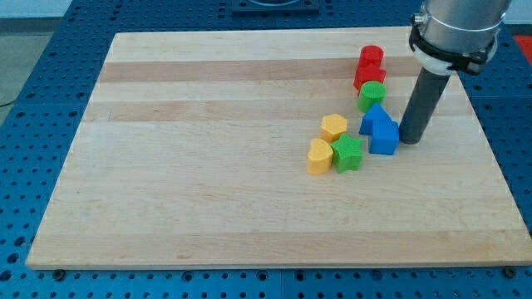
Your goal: Keep the red star and green circle diagonally above the yellow hexagon
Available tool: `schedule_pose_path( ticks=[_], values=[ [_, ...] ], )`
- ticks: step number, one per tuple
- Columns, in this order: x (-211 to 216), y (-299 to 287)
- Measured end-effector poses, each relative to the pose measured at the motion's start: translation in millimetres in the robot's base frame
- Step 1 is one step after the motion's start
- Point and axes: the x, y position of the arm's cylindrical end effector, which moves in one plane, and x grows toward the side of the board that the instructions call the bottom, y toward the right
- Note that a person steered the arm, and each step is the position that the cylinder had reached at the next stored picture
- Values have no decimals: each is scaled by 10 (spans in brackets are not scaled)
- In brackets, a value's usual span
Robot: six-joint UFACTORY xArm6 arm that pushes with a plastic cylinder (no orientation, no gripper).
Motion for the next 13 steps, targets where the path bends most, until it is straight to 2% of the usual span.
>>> schedule_pose_path(
  ticks=[2, 3, 5, 6, 10, 13],
  values=[
    [0, -236],
    [-40, -168],
    [-687, 774],
    [-1015, 980],
    [-1029, 55],
    [-1084, -330]
  ],
)
